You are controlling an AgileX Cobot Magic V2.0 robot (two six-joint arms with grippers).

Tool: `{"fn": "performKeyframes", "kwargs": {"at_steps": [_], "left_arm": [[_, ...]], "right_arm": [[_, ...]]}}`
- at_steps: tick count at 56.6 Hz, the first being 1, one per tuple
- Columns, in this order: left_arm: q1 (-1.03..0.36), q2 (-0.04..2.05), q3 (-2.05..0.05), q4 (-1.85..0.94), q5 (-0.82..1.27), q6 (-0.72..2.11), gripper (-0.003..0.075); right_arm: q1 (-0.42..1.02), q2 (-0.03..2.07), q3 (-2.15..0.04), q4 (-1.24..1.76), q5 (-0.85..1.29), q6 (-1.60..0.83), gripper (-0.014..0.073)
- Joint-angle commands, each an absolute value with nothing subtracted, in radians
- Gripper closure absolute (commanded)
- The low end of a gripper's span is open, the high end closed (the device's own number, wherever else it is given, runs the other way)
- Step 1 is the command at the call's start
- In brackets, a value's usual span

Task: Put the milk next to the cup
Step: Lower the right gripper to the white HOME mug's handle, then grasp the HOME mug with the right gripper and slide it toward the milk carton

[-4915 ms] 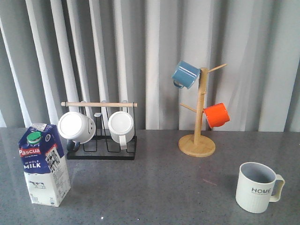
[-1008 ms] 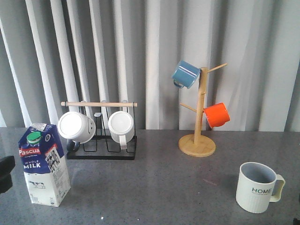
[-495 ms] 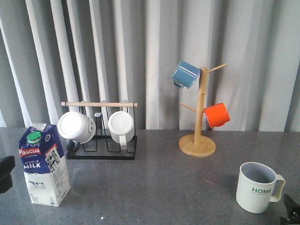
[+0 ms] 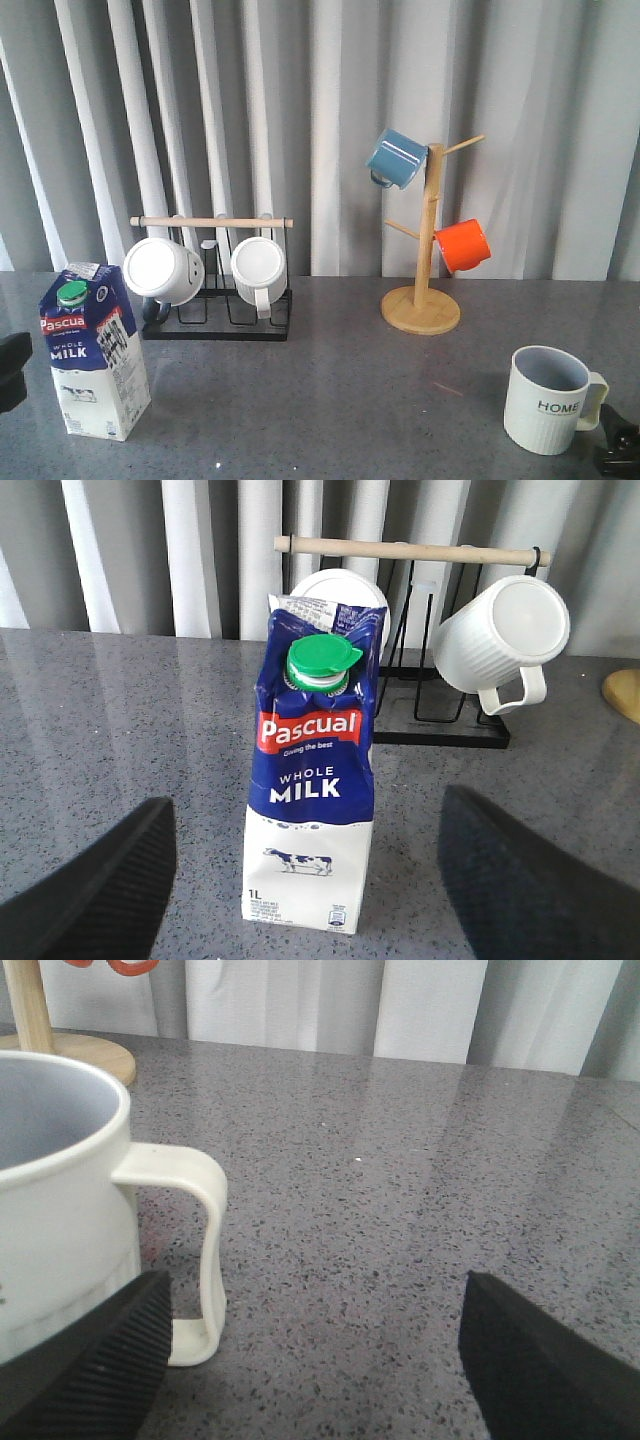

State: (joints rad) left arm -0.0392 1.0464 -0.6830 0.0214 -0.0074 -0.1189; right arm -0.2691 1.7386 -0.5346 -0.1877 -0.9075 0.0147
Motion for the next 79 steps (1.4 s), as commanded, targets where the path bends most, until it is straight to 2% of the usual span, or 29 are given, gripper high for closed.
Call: {"fn": "performKeyframes", "kwargs": {"at_steps": [1,41,46,48,57,61,71,79], "left_arm": [[-0.042,1.035,-0.717,0.017,-0.083,-0.119,0.0205],[-0.042,1.035,-0.717,0.017,-0.083,-0.119,0.0205],[-0.042,1.035,-0.717,0.017,-0.083,-0.119,0.0205],[-0.042,1.035,-0.717,0.017,-0.083,-0.119,0.0205],[-0.042,1.035,-0.717,0.017,-0.083,-0.119,0.0205],[-0.042,1.035,-0.717,0.017,-0.083,-0.119,0.0205],[-0.042,1.035,-0.717,0.017,-0.083,-0.119,0.0205],[-0.042,1.035,-0.717,0.017,-0.083,-0.119,0.0205]], "right_arm": [[-0.276,1.712,-0.570,-0.199,-0.971,0.030,0.0012],[-0.273,1.856,-0.723,-0.255,-0.932,0.136,0.0026],[-0.272,1.877,-0.741,-0.296,-0.924,0.183,0.0102],[-0.272,1.881,-0.746,-0.318,-0.927,0.203,0.0158],[-0.242,1.882,-0.780,-0.441,-0.926,0.324,0.0494],[-0.216,1.880,-0.799,-0.459,-0.927,0.355,0.0611],[-0.098,1.845,-0.814,-0.345,-0.909,0.390,0.0594],[0.041,1.810,-0.817,-0.217,-0.850,0.315,0.0587]]}}
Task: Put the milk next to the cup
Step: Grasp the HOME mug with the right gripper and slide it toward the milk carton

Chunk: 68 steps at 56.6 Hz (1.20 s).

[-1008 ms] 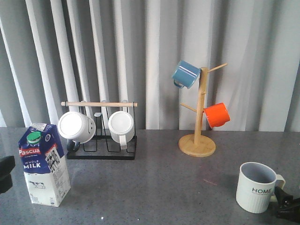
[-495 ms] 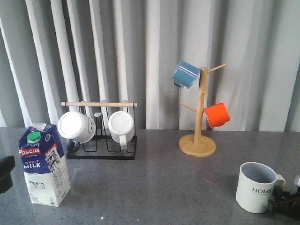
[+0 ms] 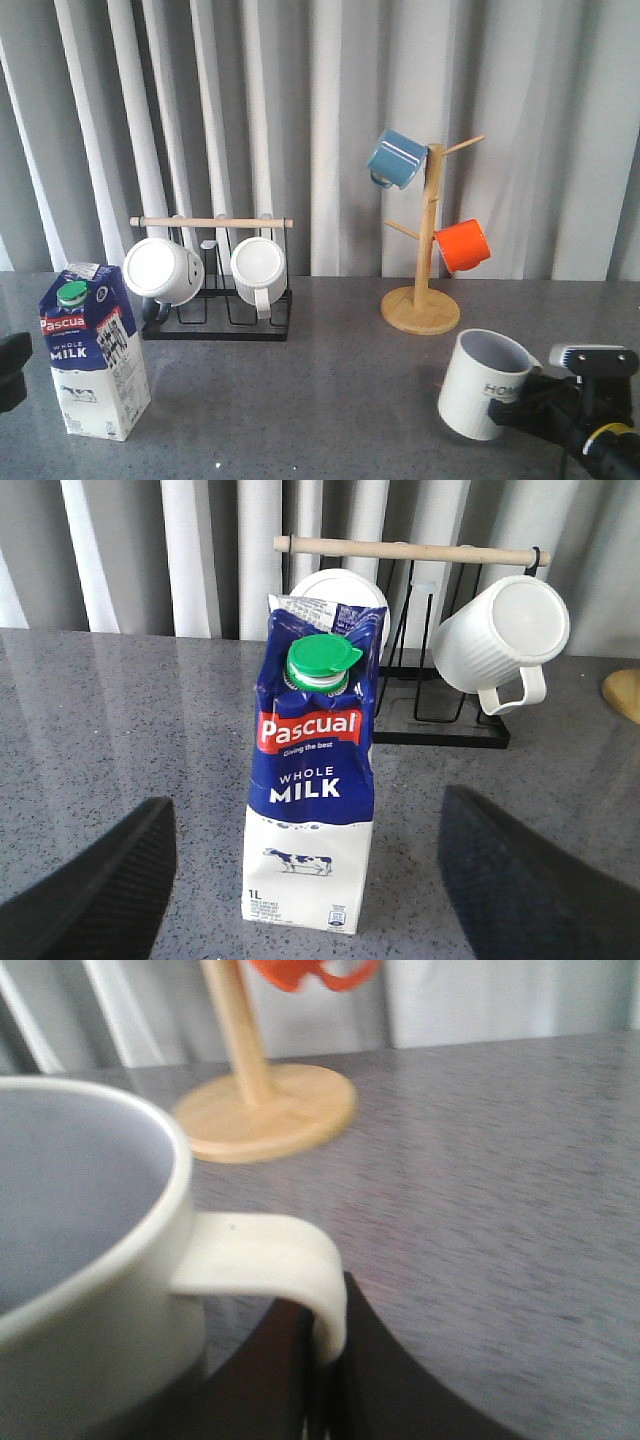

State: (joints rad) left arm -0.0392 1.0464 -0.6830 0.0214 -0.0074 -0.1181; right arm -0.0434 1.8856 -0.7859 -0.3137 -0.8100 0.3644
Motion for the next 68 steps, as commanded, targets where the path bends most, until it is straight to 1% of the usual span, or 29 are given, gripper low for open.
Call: {"fn": "performKeyframes", "kwargs": {"at_steps": [1,9,18,26,37,43,55,60,68], "left_arm": [[-0.042,1.035,-0.717,0.017,-0.083,-0.119,0.0205],[-0.042,1.035,-0.717,0.017,-0.083,-0.119,0.0205],[-0.042,1.035,-0.717,0.017,-0.083,-0.119,0.0205],[-0.042,1.035,-0.717,0.017,-0.083,-0.119,0.0205],[-0.042,1.035,-0.717,0.017,-0.083,-0.119,0.0205],[-0.042,1.035,-0.717,0.017,-0.083,-0.119,0.0205],[-0.042,1.035,-0.717,0.017,-0.083,-0.119,0.0205],[-0.042,1.035,-0.717,0.017,-0.083,-0.119,0.0205],[-0.042,1.035,-0.717,0.017,-0.083,-0.119,0.0205]], "right_arm": [[0.059,1.808,-0.818,-0.191,-0.842,0.304,0.0587],[0.231,1.810,-0.841,0.000,-0.778,0.172,0.0585],[0.400,1.851,-0.906,0.246,-0.760,0.000,0.0580],[0.488,1.903,-0.966,0.411,-0.754,-0.105,0.0563],[0.530,1.945,-1.017,0.562,-0.737,-0.266,0.0492],[0.533,1.943,-1.017,0.624,-0.745,-0.305,0.0425],[0.533,1.896,-0.975,0.567,-0.683,-0.324,0.0314],[0.533,1.870,-0.935,0.546,-0.690,-0.324,0.0295],[0.526,1.815,-0.861,0.514,-0.687,-0.308,0.0291]]}}
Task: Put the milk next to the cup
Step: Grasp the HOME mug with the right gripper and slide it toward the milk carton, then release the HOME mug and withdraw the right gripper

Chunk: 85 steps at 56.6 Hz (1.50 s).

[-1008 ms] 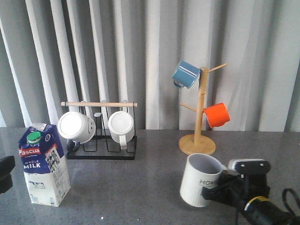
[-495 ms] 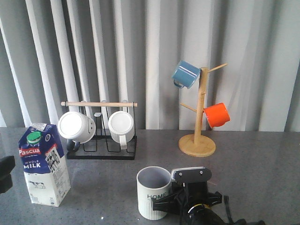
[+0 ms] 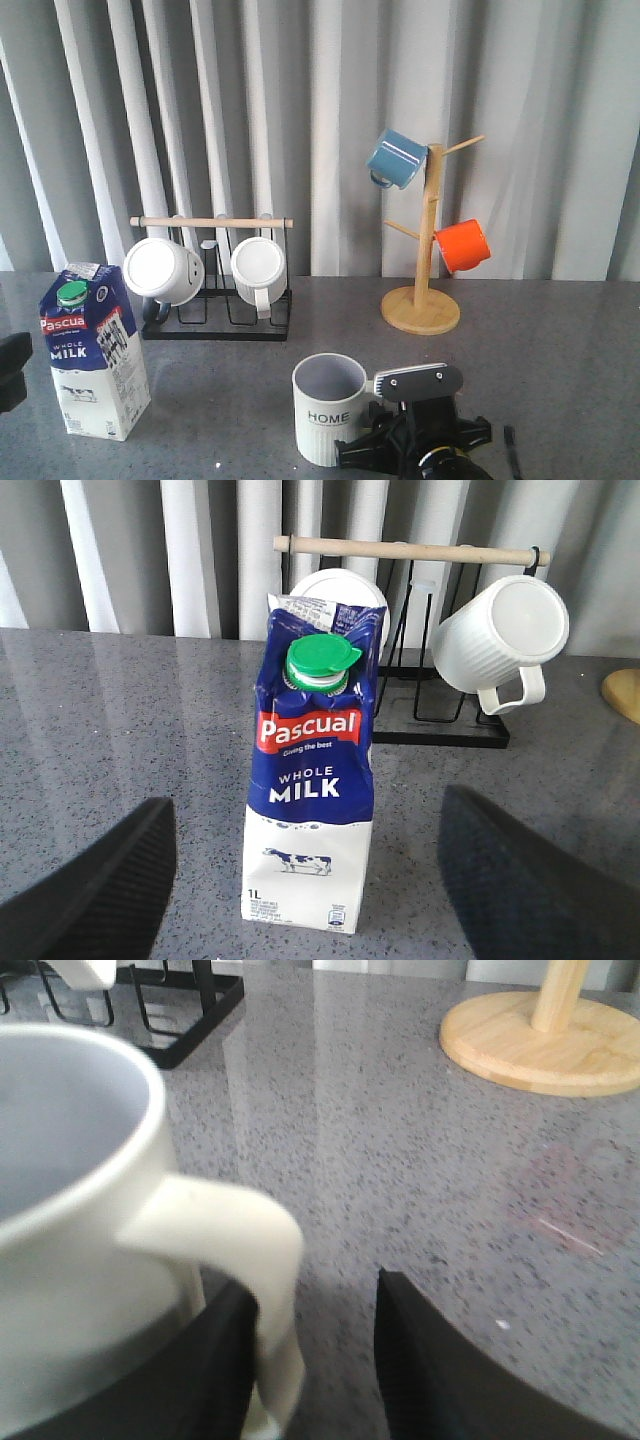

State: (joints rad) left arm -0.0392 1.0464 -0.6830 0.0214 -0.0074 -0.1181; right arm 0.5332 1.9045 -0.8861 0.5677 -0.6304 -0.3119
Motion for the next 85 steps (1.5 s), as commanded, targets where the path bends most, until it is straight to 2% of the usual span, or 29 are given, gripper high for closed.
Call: {"fn": "performKeyframes", "kwargs": {"at_steps": [1,15,31,41,47,53,63,85], "left_arm": [[-0.042,1.035,-0.717,0.017,-0.083,-0.119,0.0205],[-0.042,1.035,-0.717,0.017,-0.083,-0.119,0.0205],[-0.042,1.035,-0.717,0.017,-0.083,-0.119,0.0205],[-0.042,1.035,-0.717,0.017,-0.083,-0.119,0.0205],[-0.042,1.035,-0.717,0.017,-0.083,-0.119,0.0205],[-0.042,1.035,-0.717,0.017,-0.083,-0.119,0.0205],[-0.042,1.035,-0.717,0.017,-0.083,-0.119,0.0205],[-0.042,1.035,-0.717,0.017,-0.083,-0.119,0.0205]], "right_arm": [[0.525,1.808,-0.853,0.494,-0.683,-0.305,0.0291],[0.488,1.641,-0.733,0.311,-0.624,-0.187,0.0291],[0.349,1.369,-0.721,0.000,-0.524,-0.185,0.0291],[0.262,1.186,-0.721,-0.009,-0.498,-0.174,0.0300],[0.234,1.064,-0.721,-0.034,-0.475,-0.171,0.0399],[0.230,0.946,-0.721,-0.017,-0.427,-0.146,0.0606],[0.226,0.872,-0.721,0.029,-0.454,-0.206,0.0602],[0.227,0.869,-0.718,0.030,-0.454,-0.209,0.0602]]}}
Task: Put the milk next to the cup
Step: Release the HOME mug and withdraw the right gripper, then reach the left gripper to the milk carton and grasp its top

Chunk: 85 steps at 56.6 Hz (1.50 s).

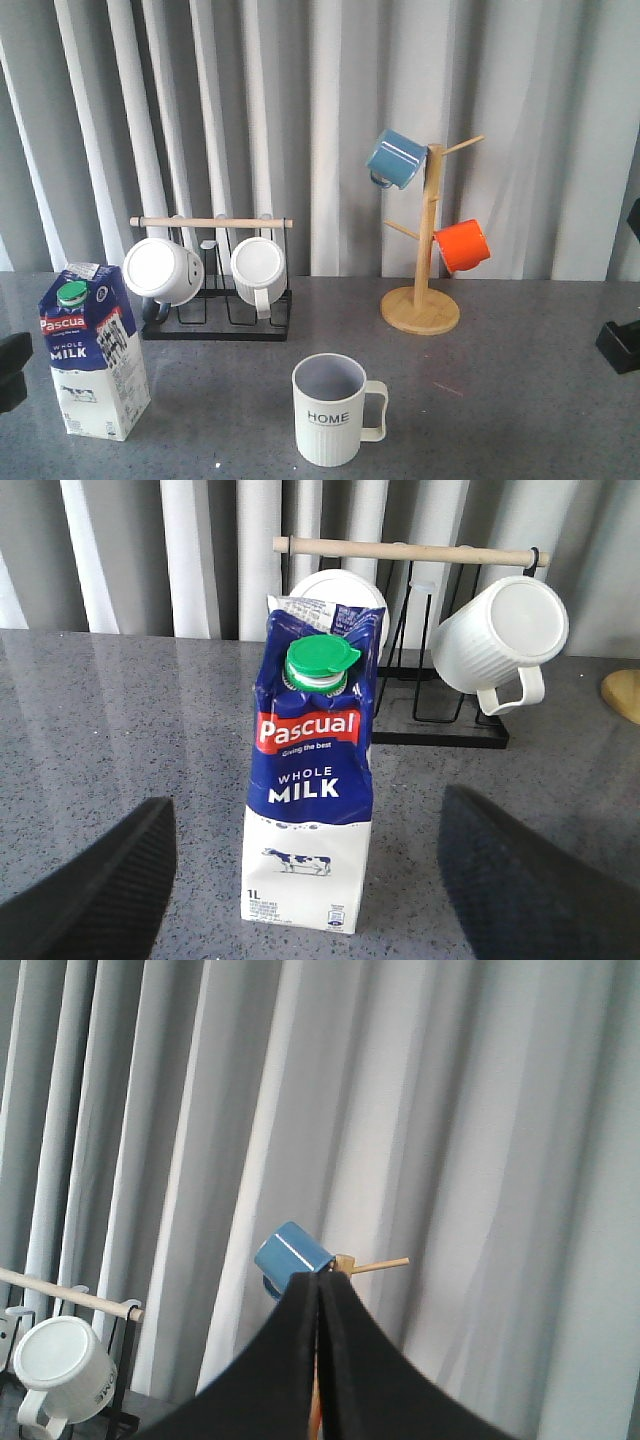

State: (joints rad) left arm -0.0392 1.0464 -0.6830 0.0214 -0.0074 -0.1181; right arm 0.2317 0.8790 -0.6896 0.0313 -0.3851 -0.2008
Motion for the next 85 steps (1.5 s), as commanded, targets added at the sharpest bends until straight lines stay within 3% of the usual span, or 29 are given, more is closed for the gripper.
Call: {"fn": "performKeyframes", "kwargs": {"at_steps": [1,32,37,42,62,85], "left_arm": [[-0.042,1.035,-0.717,0.017,-0.083,-0.119,0.0205],[-0.042,1.038,-0.717,0.010,-0.125,-0.126,0.0199],[-0.042,1.039,-0.717,0.010,-0.183,-0.127,0.0127],[-0.042,1.055,-0.723,0.010,-0.282,-0.126,-0.0018],[-0.042,1.304,-0.926,0.017,-0.358,-0.127,-0.0001],[-0.042,1.522,-0.953,0.029,-0.413,-0.175,0.0004]], "right_arm": [[0.227,0.869,-0.718,0.030,-0.454,-0.209,0.0602],[0.227,0.869,-0.718,0.030,-0.455,-0.209,0.0602],[0.227,0.869,-0.718,0.030,-0.455,-0.209,0.0602],[0.227,0.869,-0.718,0.030,-0.455,-0.209,0.0602],[0.227,0.869,-0.718,0.030,-0.454,-0.209,0.0602],[0.227,0.869,-0.718,0.030,-0.454,-0.209,0.0602]]}}
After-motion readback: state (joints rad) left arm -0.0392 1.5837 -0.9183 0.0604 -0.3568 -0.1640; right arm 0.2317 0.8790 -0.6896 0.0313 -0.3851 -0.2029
